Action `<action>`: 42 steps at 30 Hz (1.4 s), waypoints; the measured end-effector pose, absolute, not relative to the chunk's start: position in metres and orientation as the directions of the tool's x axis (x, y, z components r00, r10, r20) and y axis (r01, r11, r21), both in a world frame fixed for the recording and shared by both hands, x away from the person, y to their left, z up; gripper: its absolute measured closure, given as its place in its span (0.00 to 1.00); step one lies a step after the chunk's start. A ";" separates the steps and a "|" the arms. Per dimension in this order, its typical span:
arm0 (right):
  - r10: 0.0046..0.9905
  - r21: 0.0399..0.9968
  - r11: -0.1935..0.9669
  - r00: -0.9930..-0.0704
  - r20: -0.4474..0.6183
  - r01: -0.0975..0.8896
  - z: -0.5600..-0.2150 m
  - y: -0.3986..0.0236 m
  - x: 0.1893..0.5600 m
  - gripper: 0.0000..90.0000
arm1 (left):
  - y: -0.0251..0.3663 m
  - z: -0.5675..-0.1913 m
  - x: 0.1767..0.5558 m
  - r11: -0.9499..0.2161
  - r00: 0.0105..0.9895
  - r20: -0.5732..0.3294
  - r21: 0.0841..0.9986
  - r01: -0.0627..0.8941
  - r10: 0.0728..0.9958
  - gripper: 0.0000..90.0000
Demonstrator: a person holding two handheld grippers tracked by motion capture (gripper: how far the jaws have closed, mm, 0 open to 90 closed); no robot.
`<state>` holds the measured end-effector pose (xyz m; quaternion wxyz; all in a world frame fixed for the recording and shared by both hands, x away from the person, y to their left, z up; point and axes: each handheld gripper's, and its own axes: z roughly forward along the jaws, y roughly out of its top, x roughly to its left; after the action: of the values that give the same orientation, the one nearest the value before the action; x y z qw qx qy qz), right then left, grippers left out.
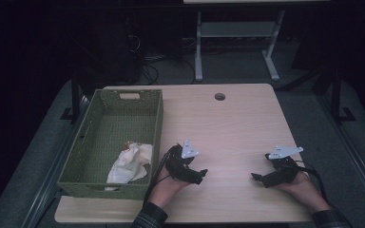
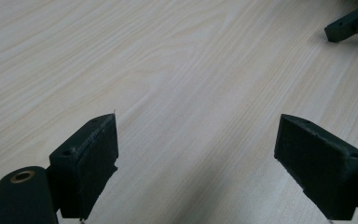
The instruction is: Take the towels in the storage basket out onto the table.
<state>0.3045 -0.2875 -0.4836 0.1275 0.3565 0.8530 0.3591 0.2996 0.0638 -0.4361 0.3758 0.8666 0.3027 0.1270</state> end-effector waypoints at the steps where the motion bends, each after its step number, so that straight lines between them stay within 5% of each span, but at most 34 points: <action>1: 0.696 0.704 0.494 -0.718 0.031 0.510 -0.484 -0.288 0.305 0.01 | 0.064 -0.436 0.300 -0.534 0.784 -0.007 0.728 0.429 0.621 0.14; 42: 0.691 0.701 0.496 -0.721 0.038 0.512 -0.483 -0.287 0.304 0.01 | 0.062 -0.397 0.309 -0.521 0.796 -0.051 0.730 0.441 0.603 0.14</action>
<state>0.3040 -0.2874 -0.4834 0.1249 0.3517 0.8557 0.3584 0.3091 0.0620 -0.3966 0.3853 0.8658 0.3016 0.1049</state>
